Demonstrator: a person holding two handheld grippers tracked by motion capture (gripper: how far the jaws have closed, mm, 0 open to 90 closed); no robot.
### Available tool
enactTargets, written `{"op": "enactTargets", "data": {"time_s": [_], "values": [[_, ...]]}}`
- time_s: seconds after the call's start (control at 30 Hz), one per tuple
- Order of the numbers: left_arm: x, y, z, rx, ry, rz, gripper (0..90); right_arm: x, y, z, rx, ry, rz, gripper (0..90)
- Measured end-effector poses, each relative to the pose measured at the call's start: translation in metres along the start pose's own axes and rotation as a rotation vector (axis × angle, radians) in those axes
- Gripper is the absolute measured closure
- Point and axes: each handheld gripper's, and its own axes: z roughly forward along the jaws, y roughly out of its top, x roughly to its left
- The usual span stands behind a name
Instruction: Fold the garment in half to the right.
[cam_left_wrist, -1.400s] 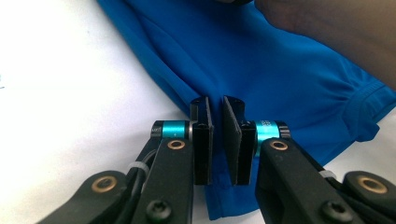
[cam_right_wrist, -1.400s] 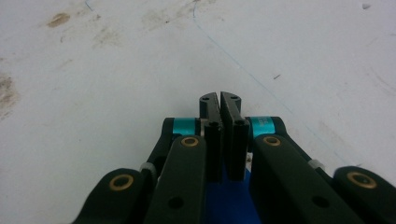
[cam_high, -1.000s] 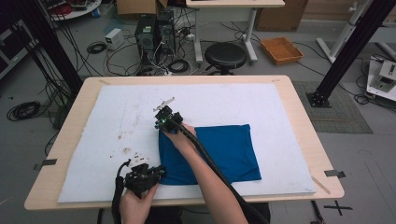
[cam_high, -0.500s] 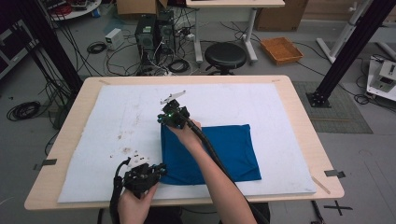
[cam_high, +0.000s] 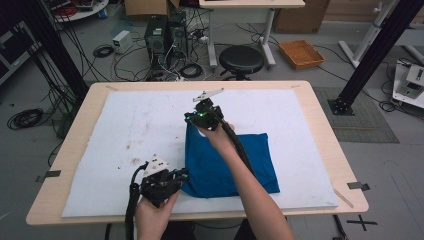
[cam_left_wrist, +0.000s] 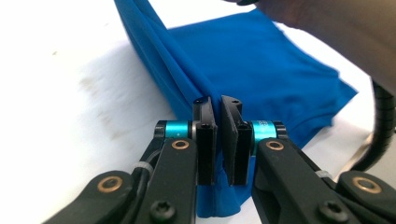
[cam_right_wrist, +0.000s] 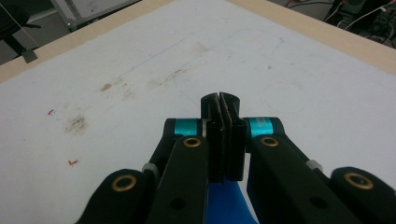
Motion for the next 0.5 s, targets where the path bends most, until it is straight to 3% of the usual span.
{"op": "enactTargets", "data": {"time_s": [0.2,0.5], "values": [[-0.02,0.012,0.019,-0.008,-0.063,0.008,84.4,-0.017,-0.003,-0.025,-0.014,-0.006,0.001,89.5],[-0.042,0.021,0.046,-0.01,-0.123,0.015,84.4,-0.036,-0.01,-0.056,-0.025,-0.027,0.002,89.5]]}}
